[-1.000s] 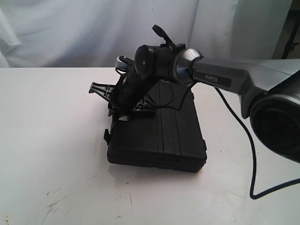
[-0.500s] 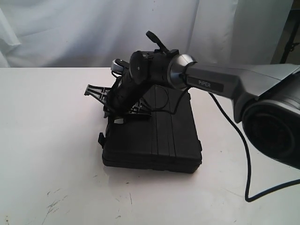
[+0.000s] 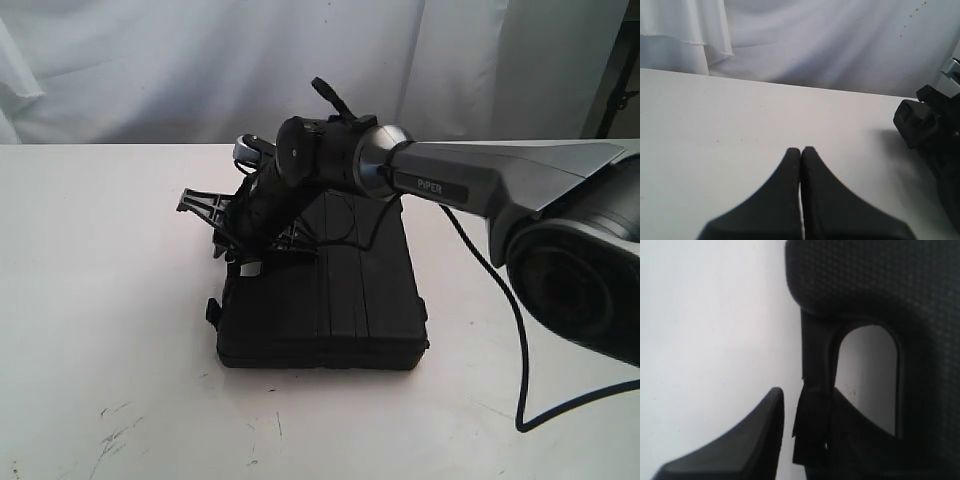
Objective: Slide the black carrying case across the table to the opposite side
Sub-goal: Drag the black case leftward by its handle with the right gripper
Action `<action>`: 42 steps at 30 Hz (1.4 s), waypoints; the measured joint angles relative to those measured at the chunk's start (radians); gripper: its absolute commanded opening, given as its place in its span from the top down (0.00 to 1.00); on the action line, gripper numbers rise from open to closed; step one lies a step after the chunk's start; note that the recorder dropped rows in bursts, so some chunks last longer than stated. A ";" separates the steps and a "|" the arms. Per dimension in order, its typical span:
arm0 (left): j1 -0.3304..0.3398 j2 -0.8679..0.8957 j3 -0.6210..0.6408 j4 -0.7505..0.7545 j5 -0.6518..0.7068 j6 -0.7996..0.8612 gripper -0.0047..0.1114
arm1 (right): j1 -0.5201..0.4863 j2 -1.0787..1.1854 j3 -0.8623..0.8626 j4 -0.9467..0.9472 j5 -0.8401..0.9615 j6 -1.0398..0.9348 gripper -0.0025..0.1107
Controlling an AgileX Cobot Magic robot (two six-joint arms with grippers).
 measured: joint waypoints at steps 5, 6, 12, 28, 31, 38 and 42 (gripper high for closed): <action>0.000 0.000 0.000 0.000 0.000 0.000 0.96 | 0.000 0.013 0.000 0.020 -0.021 -0.011 0.58; 0.000 0.000 0.000 0.000 0.000 0.000 0.96 | 0.000 0.013 0.000 0.024 -0.021 -0.014 0.57; 0.000 0.000 0.000 0.000 0.000 0.000 0.96 | -0.004 0.011 0.000 0.047 -0.025 -0.019 0.51; 0.000 0.000 0.000 0.000 0.000 0.000 0.96 | -0.002 -0.017 0.000 -0.049 0.027 0.026 0.51; 0.000 0.000 0.000 0.000 0.000 0.000 0.96 | -0.002 -0.026 0.000 -0.071 0.052 0.034 0.51; 0.000 0.000 0.000 0.000 0.000 0.000 0.96 | -0.002 -0.040 0.000 -0.097 0.072 0.034 0.51; 0.000 0.000 0.000 0.000 0.000 0.000 0.96 | -0.002 -0.059 0.000 -0.141 0.084 0.034 0.56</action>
